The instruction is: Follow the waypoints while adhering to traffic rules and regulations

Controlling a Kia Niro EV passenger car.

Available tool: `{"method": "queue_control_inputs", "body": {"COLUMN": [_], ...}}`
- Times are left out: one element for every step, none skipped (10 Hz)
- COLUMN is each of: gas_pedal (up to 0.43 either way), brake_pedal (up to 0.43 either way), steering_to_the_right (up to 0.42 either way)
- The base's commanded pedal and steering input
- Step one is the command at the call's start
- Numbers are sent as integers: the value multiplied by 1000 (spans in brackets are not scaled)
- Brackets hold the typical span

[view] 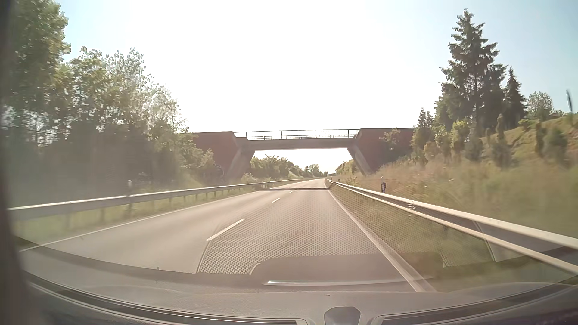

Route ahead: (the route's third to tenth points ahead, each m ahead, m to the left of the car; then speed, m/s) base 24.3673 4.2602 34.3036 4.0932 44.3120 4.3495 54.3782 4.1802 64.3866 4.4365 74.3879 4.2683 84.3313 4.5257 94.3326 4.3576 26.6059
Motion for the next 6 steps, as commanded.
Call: {"method": "queue_control_inputs", "body": {"gas_pedal": [189,189,189,189,189,197], "brake_pedal": [6,6,6,6,6,6], "steering_to_the_right": [4,4,4,4,4,4]}}
